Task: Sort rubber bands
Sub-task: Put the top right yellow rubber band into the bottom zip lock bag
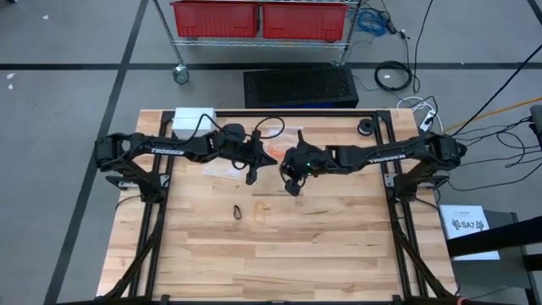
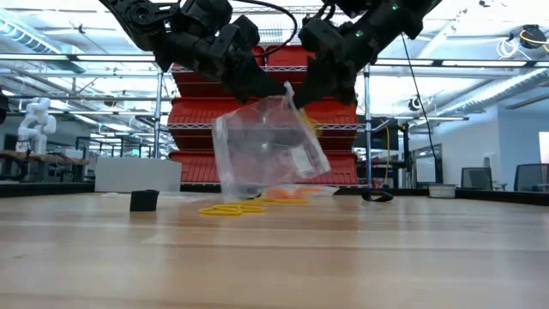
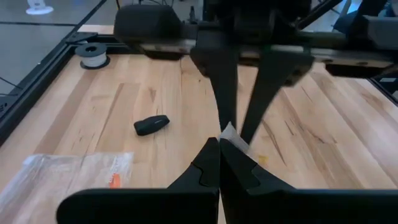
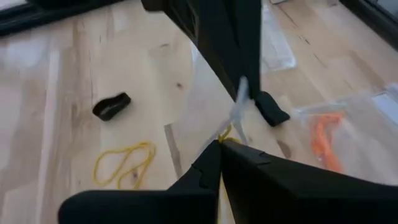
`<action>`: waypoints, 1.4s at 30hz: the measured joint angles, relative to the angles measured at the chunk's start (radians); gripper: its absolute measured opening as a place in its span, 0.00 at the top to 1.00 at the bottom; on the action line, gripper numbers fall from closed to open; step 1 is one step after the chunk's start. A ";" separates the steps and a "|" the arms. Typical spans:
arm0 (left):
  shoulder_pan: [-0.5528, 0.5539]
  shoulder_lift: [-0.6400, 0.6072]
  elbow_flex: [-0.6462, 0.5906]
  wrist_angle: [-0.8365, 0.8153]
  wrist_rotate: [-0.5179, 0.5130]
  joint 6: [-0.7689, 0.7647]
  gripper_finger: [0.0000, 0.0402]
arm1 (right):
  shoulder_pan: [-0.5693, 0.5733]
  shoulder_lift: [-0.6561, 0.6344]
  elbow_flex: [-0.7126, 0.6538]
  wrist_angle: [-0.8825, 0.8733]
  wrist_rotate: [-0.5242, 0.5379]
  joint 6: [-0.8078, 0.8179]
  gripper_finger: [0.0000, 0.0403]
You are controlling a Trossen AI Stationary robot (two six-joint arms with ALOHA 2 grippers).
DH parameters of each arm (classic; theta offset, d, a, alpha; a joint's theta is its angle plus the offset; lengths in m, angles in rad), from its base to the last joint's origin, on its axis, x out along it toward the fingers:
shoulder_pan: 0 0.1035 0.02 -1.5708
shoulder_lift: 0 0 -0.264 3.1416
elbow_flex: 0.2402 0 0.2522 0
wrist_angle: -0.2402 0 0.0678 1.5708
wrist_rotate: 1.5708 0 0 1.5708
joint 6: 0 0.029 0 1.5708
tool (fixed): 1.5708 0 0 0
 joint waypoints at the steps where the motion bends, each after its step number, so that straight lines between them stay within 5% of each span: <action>1: 0.000 0.000 0.000 0.002 -0.001 0.000 1.00 | -0.004 0.000 0.000 -0.007 0.000 0.008 0.97; 15: -0.011 0.000 0.000 0.027 -0.001 -0.004 1.00 | -0.011 -0.006 0.107 -0.158 0.007 0.016 0.72; 35: -0.013 0.000 0.000 0.073 -0.002 -0.005 1.00 | 0.042 -0.009 0.419 -0.589 0.048 -0.093 0.72; 42: -0.013 0.000 0.000 0.069 -0.002 -0.019 1.00 | 0.042 -0.015 0.396 -0.870 0.189 -0.070 0.74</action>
